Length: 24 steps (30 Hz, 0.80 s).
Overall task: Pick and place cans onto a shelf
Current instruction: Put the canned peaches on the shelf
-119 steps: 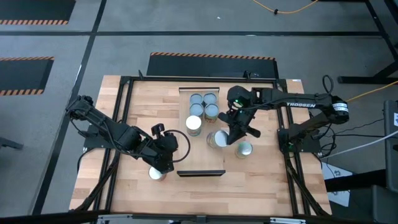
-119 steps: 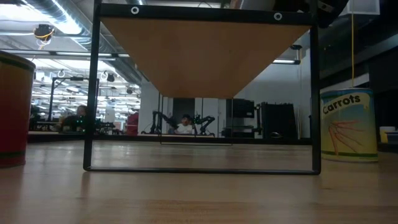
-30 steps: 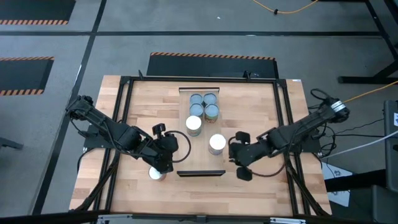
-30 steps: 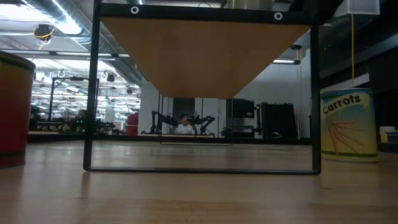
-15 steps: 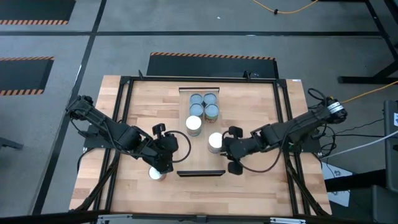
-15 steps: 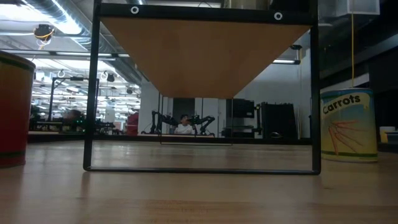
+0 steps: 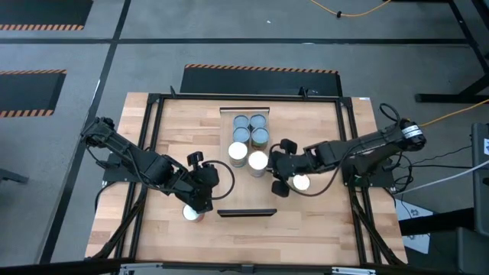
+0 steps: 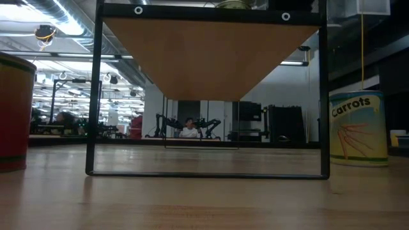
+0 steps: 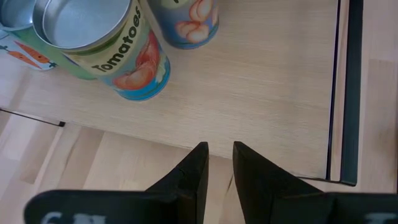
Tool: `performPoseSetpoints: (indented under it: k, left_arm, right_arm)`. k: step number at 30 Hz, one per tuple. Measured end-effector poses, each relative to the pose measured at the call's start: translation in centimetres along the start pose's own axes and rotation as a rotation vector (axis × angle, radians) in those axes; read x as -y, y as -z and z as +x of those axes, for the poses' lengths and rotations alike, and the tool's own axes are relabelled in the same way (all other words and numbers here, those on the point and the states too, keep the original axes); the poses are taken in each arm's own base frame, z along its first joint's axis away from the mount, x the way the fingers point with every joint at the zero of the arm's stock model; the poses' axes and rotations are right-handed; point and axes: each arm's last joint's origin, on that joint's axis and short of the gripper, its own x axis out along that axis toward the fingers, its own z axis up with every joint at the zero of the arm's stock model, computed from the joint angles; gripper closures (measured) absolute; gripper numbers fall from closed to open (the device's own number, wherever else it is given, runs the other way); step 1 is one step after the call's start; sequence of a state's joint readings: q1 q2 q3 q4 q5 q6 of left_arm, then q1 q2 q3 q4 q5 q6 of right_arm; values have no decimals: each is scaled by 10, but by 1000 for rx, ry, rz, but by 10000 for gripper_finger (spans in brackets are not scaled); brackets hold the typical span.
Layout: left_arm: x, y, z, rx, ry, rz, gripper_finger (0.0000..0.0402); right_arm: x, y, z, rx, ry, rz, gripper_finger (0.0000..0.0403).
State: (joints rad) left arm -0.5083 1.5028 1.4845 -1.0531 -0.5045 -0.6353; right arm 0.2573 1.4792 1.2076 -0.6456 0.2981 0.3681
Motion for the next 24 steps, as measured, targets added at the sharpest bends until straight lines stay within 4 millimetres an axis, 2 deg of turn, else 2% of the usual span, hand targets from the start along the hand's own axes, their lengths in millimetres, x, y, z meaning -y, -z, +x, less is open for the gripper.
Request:
performPoseSetpoints:
  k: [6, 10, 15, 18, 24]
  left_arm:
    - [0, 0, 0, 0, 0, 0, 335]
    - [0, 0, 0, 0, 0, 0, 335]
    - [0, 0, 0, 0, 0, 0, 335]
    - [0, 0, 0, 0, 0, 0, 335]
    - [0, 0, 0, 0, 0, 0, 335]
  right_arm:
    - [14, -4, 4, -3, 32, 25, 337]
    - [15, -2, 4, -36, 16, 28, 337]
    - [7, 2, 2, -125, -189, 47, 337]
    - [-2, 1, 0, -117, -286, 35, 337]
    - [-16, -2, -4, -45, -343, 11, 337]
